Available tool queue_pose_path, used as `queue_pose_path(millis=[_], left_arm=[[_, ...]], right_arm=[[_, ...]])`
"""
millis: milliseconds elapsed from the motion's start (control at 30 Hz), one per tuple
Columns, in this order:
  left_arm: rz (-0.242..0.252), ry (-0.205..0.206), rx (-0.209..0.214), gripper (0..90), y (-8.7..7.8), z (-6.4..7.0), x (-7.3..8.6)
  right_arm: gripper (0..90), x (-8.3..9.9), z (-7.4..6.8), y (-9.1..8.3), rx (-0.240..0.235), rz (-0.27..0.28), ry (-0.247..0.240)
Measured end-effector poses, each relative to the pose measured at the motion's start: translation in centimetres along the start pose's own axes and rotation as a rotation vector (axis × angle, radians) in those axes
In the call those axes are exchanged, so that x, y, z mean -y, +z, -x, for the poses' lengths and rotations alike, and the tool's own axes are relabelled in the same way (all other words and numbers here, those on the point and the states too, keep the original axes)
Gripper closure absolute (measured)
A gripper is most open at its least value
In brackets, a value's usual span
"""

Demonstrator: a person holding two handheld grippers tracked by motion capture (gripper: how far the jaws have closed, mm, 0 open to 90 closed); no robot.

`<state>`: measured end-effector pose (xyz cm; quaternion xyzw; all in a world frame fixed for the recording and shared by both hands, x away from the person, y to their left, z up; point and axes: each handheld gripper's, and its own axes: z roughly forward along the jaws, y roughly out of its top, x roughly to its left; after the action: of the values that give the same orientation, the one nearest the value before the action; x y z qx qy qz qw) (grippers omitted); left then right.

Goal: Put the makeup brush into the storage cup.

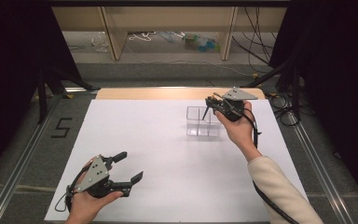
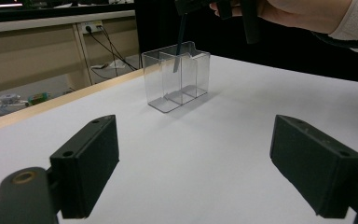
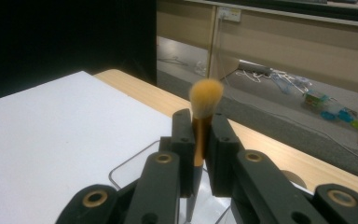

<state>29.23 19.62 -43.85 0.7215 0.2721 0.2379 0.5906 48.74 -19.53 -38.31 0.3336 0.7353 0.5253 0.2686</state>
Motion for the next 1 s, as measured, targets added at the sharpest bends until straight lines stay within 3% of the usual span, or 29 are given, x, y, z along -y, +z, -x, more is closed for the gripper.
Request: queue_pose_path(millis=[1000], left_arm=[[0.000, 0.002, -0.001, 15.2, 0.01, 0.04, 0.00]], right_arm=[[83.9, 0.75, 0.04, 0.51, 0.006, -0.036, -0.001]])
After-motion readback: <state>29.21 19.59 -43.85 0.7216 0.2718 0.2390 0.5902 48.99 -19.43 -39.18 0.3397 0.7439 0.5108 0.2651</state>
